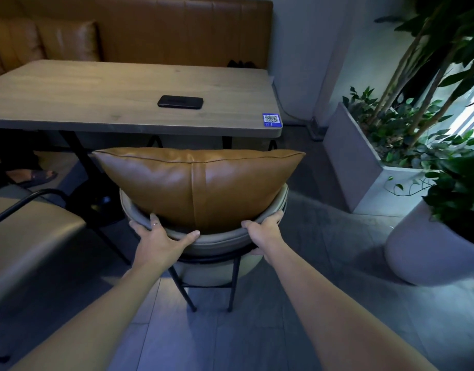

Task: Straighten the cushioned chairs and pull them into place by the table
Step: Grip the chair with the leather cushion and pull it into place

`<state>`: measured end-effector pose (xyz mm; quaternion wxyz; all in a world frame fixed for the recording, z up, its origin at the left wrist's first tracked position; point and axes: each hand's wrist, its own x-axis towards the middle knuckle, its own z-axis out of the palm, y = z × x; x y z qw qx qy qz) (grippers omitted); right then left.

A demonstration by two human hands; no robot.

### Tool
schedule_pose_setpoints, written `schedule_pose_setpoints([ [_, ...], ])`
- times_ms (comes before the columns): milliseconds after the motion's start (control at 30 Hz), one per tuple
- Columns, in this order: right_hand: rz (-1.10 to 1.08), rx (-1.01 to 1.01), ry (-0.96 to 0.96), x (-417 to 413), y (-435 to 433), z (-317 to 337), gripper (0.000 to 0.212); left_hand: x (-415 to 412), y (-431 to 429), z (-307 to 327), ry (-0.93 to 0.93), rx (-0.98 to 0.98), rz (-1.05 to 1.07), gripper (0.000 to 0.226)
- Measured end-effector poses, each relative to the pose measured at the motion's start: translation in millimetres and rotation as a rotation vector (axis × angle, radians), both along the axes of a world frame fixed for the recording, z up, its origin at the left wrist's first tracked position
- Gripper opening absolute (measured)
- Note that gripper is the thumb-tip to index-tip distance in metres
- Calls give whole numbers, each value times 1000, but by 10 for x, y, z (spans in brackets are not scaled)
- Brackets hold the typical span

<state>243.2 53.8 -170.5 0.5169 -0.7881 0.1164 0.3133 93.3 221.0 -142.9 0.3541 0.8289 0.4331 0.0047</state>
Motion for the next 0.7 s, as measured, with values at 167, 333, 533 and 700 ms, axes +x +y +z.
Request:
schedule_pose_setpoints([
  [167, 12, -9, -10, -32, -22, 66, 121, -28, 27, -9, 22, 5, 4, 130],
  [333, 128, -125, -102, -144, -124, 112, 121, -115, -73, 55, 123, 132, -80, 103],
  [533, 554, -527, -282, -424, -250, 486, 87, -419, -127, 300, 284, 301, -345, 71],
  [700, 787, -687, -482, -789, -84, 1286, 46, -715, 29, 1052, 220, 521, -456, 57],
])
